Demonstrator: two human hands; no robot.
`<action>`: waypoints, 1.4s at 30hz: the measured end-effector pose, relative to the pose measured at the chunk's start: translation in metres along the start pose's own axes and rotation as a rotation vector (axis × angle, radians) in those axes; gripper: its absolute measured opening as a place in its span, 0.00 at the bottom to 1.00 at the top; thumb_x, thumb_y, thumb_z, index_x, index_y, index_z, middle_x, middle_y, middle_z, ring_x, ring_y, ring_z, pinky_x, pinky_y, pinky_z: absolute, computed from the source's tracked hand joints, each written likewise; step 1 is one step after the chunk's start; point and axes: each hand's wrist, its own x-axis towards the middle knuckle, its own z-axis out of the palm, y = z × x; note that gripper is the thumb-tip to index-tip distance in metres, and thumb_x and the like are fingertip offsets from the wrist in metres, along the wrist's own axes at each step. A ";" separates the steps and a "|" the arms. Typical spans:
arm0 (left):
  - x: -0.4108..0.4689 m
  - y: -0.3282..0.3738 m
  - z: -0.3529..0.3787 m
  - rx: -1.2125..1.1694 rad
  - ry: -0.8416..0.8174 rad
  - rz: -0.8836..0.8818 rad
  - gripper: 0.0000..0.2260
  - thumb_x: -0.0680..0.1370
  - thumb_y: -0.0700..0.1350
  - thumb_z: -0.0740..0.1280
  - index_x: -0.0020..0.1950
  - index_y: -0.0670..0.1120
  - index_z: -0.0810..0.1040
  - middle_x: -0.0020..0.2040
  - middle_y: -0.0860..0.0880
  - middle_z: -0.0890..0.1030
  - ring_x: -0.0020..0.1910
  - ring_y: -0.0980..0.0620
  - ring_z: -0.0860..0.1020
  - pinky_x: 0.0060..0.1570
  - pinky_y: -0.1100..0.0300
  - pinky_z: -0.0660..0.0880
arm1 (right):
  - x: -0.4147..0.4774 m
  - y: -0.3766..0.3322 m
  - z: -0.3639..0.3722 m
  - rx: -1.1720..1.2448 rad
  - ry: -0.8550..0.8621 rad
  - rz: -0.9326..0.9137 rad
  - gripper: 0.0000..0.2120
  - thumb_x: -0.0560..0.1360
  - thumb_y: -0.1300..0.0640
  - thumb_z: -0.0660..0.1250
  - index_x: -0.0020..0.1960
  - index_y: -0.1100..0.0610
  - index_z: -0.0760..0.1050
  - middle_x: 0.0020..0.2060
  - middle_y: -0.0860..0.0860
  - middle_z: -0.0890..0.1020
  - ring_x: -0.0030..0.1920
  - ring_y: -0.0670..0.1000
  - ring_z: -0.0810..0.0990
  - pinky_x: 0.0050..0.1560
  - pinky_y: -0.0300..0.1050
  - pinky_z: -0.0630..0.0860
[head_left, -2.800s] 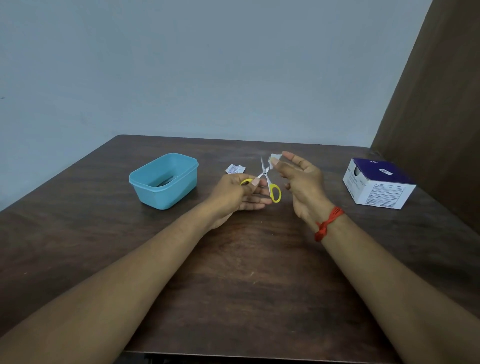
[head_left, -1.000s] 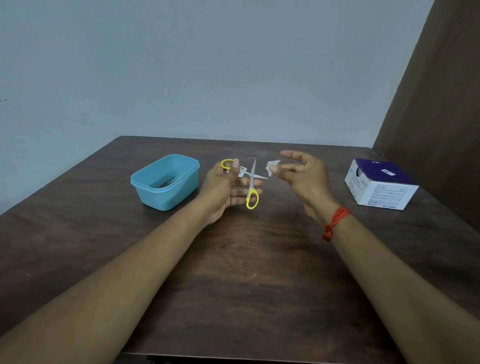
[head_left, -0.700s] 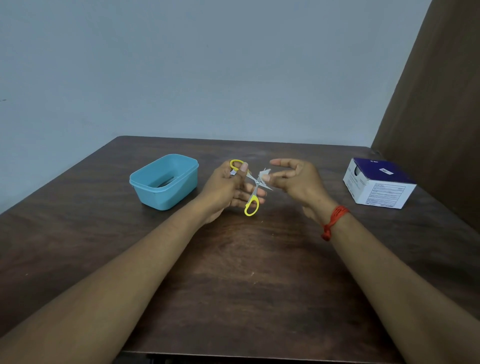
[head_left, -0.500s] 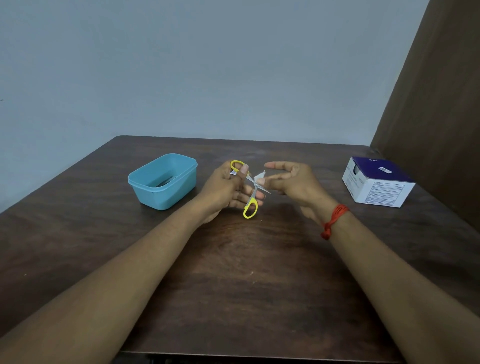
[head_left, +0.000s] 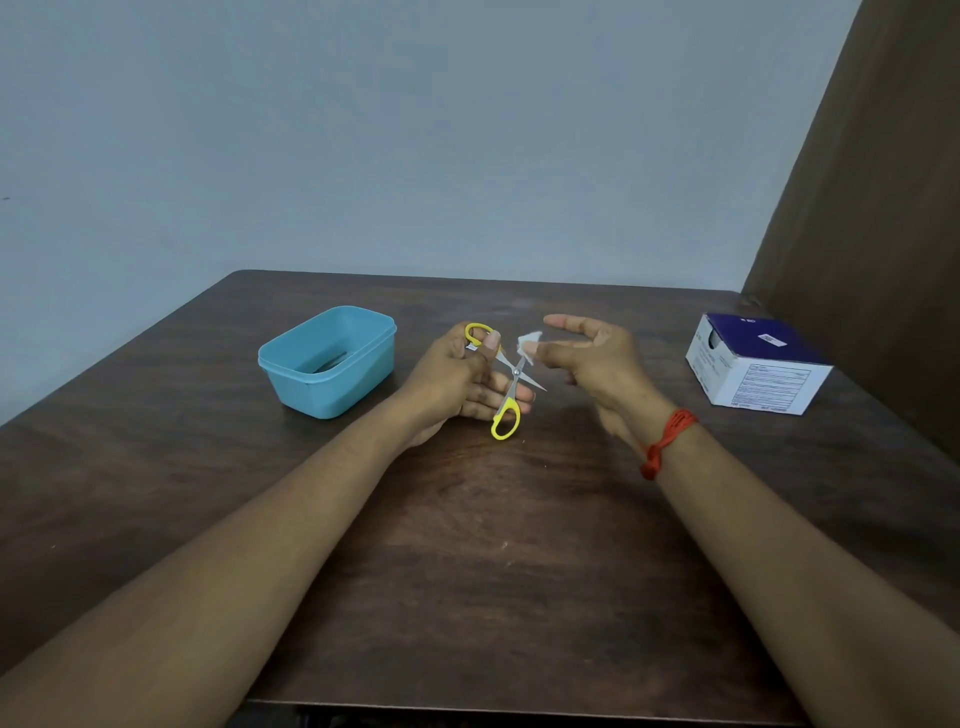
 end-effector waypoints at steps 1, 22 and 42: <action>0.000 0.000 0.000 -0.001 -0.004 -0.001 0.13 0.84 0.55 0.59 0.60 0.47 0.65 0.46 0.35 0.86 0.42 0.36 0.86 0.38 0.52 0.83 | 0.000 0.000 0.000 0.026 0.014 -0.003 0.25 0.67 0.60 0.81 0.61 0.56 0.78 0.34 0.46 0.87 0.32 0.37 0.81 0.30 0.27 0.71; 0.001 0.002 -0.001 -0.041 0.030 -0.013 0.12 0.83 0.55 0.63 0.58 0.47 0.70 0.47 0.36 0.86 0.44 0.37 0.86 0.41 0.50 0.83 | -0.003 -0.002 0.002 -0.019 -0.040 0.022 0.25 0.67 0.60 0.81 0.62 0.55 0.79 0.35 0.47 0.86 0.32 0.39 0.81 0.32 0.32 0.72; 0.006 0.000 -0.008 -0.290 0.226 0.019 0.09 0.85 0.47 0.62 0.55 0.40 0.72 0.46 0.35 0.86 0.47 0.39 0.86 0.41 0.52 0.83 | -0.001 -0.015 -0.020 0.053 0.162 -0.081 0.05 0.73 0.61 0.76 0.47 0.58 0.81 0.36 0.46 0.84 0.27 0.34 0.76 0.28 0.27 0.69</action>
